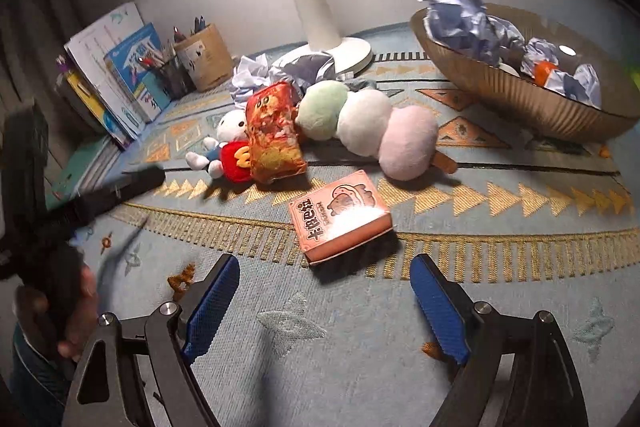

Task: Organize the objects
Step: 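Grasp the Hello Kitty plush with the left tool while the right tool grasps the pink box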

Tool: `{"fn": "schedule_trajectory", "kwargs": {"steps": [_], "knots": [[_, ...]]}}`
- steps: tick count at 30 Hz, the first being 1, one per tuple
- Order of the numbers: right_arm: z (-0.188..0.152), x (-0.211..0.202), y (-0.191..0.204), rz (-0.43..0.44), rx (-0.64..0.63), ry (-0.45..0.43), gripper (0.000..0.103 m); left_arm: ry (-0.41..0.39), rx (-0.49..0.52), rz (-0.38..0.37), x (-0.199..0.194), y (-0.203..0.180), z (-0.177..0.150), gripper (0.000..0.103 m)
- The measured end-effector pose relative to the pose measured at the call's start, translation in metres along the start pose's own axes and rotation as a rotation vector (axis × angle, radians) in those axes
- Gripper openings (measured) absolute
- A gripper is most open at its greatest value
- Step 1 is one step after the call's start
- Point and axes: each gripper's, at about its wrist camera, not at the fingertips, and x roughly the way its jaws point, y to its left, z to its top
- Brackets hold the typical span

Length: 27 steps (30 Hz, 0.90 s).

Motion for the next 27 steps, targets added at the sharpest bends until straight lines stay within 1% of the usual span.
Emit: {"fn": "schedule_trajectory", "kwargs": {"steps": [1, 2, 3, 5, 6, 8, 10, 12, 14, 15, 17, 18, 19, 20, 21, 22, 24, 26, 27], "knots": [[0.002, 0.005, 0.005, -0.018, -0.020, 0.001, 0.084, 0.016, -0.006, 0.013, 0.011, -0.001, 0.008, 0.102], [0.003, 0.010, 0.008, -0.034, -0.040, 0.009, 0.078, 0.040, 0.001, 0.032, 0.023, -0.003, 0.013, 0.102], [0.004, 0.015, 0.010, -0.049, -0.057, 0.023, 0.068, 0.070, 0.019, 0.054, 0.035, -0.006, 0.016, 0.101], [0.005, 0.021, 0.011, -0.095, -0.090, 0.039, 0.062, 0.114, 0.069, 0.089, 0.054, -0.016, 0.017, 0.101], [0.004, 0.022, 0.010, -0.118, -0.104, 0.037, 0.056, 0.127, 0.093, 0.098, 0.061, -0.021, 0.015, 0.101], [0.002, 0.019, 0.000, -0.136, -0.097, 0.033, 0.053, 0.123, 0.125, 0.102, 0.067, -0.029, 0.012, 0.101], [0.000, 0.012, -0.018, -0.141, -0.042, 0.028, 0.053, 0.114, 0.120, 0.090, 0.071, -0.033, 0.012, 0.101], [-0.001, 0.006, -0.041, -0.189, 0.032, 0.025, 0.053, 0.118, 0.091, 0.060, 0.075, -0.031, 0.013, 0.102], [-0.001, -0.003, -0.061, -0.187, 0.099, 0.009, 0.053, 0.131, 0.055, 0.038, 0.080, -0.025, 0.015, 0.101], [-0.001, -0.007, -0.069, -0.176, 0.132, 0.006, 0.053, 0.133, 0.041, 0.022, 0.080, -0.021, 0.015, 0.097], [0.001, -0.013, -0.077, -0.114, 0.175, 0.004, 0.053, 0.122, 0.028, 0.021, 0.075, -0.015, 0.014, 0.086], [0.005, -0.013, -0.076, -0.075, 0.186, 0.004, 0.053, 0.118, 0.024, 0.028, 0.073, -0.012, 0.014, 0.077], [0.007, -0.013, -0.073, -0.040, 0.191, 0.006, 0.053, 0.117, 0.011, 0.012, 0.070, -0.008, 0.014, 0.075], [0.009, -0.011, -0.070, -0.011, 0.194, 0.010, 0.058, 0.114, -0.011, -0.005, 0.068, -0.003, 0.014, 0.073], [0.011, -0.009, -0.065, 0.006, 0.192, 0.011, 0.066, 0.110, -0.033, -0.015, 0.066, 0.001, 0.014, 0.072], [0.013, -0.006, -0.060, 0.007, 0.180, 0.008, 0.068, 0.107, -0.049, -0.020, 0.065, 0.004, 0.014, 0.072], [0.017, 0.003, -0.046, -0.029, 0.140, 0.016, 0.067, 0.101, -0.051, -0.018, 0.064, 0.005, 0.014, 0.072], [0.016, 0.012, -0.038, -0.070, 0.123, 0.032, 0.067, 0.104, -0.009, 0.009, 0.068, -0.005, 0.012, 0.072], [0.017, 0.014, -0.035, -0.076, 0.119, 0.027, 0.068, 0.098, 0.027, 0.039, 0.069, -0.014, 0.011, 0.072]]}}
